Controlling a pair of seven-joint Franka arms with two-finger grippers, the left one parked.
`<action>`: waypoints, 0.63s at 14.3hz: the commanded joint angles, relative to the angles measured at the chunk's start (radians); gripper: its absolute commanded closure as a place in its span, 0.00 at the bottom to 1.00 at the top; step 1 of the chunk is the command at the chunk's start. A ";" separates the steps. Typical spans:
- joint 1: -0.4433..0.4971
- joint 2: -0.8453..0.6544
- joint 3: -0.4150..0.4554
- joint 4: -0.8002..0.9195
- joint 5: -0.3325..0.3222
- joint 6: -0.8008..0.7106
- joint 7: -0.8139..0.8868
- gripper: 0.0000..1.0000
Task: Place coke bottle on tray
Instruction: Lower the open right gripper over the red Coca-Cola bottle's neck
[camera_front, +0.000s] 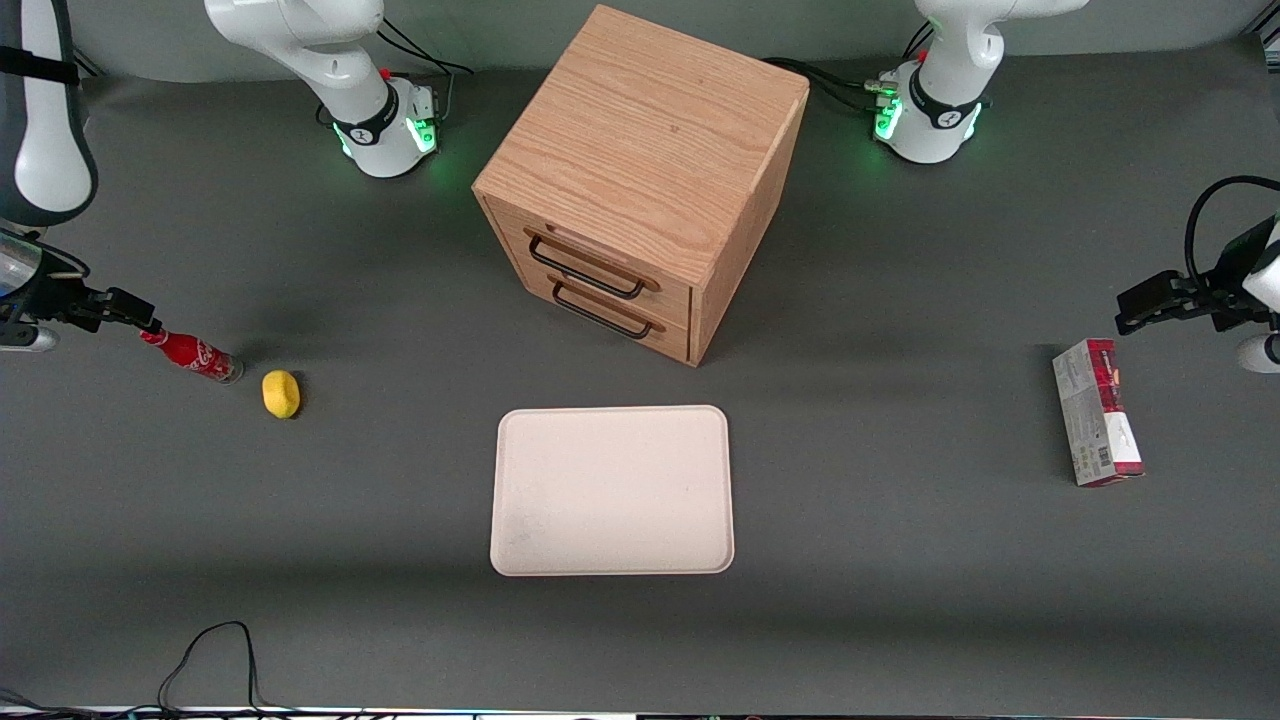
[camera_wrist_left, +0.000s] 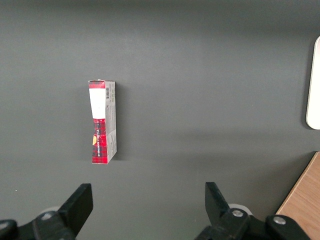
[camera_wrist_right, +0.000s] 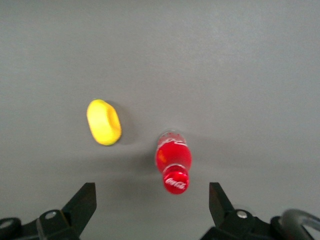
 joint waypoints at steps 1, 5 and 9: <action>0.002 0.004 -0.006 -0.080 -0.010 0.127 -0.024 0.00; -0.015 0.043 -0.006 -0.094 -0.001 0.167 -0.050 0.00; -0.030 0.071 -0.013 -0.098 0.009 0.203 -0.095 0.00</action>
